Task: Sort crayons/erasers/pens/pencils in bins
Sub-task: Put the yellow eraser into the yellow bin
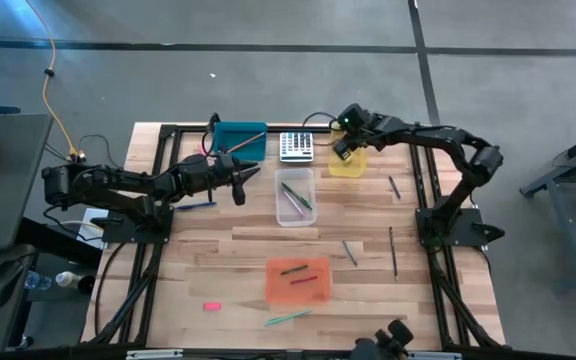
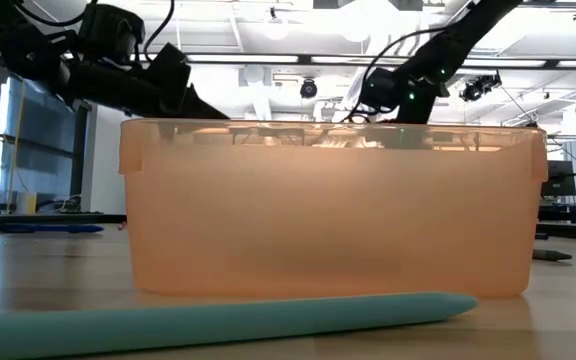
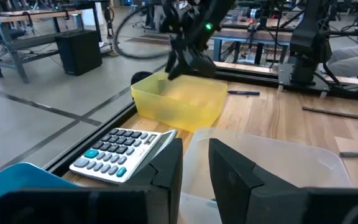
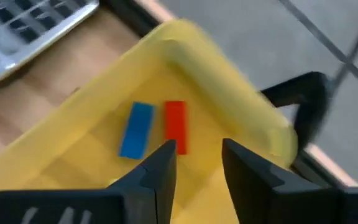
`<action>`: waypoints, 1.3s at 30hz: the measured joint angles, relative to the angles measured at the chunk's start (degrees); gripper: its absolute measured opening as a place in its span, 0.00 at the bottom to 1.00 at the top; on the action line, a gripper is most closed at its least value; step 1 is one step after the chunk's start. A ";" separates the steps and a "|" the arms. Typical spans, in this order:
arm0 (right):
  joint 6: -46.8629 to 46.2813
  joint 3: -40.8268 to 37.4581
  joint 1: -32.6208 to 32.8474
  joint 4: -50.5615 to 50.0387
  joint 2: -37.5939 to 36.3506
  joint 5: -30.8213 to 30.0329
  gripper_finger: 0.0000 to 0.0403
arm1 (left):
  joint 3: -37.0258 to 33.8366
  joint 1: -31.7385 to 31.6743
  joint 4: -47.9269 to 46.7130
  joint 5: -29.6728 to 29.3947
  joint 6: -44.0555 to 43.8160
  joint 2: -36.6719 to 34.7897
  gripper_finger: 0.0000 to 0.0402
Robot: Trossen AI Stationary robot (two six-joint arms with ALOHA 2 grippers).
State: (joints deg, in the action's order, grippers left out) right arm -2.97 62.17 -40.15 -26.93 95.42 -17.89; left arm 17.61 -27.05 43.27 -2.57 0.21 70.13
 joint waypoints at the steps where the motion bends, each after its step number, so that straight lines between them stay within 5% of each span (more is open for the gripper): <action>1: -0.63 0.59 -0.43 -0.91 0.00 -0.93 0.29 | 0.00 0.00 -0.06 0.00 0.00 0.00 0.16; 4: -1.13 0.80 -2.23 -3.08 -0.04 -3.01 0.20 | 0.00 0.00 -0.15 0.00 0.00 0.00 0.16; 8: -1.48 0.76 -5.13 -3.68 1.19 2.36 0.03 | 0.00 0.00 -0.14 0.02 0.00 0.00 0.16; 29: -3.19 0.72 -9.30 7.09 5.62 2.01 0.01 | 0.02 0.00 -0.14 -0.04 0.44 0.00 0.16; 39: -1.66 0.72 -4.86 -1.87 -5.96 6.47 0.00 | 0.02 0.00 -0.79 -0.22 1.55 0.00 0.16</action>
State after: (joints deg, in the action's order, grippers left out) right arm -4.63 62.89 -45.02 -28.80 89.46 -11.42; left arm 17.63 -27.05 42.48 -2.79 1.76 70.13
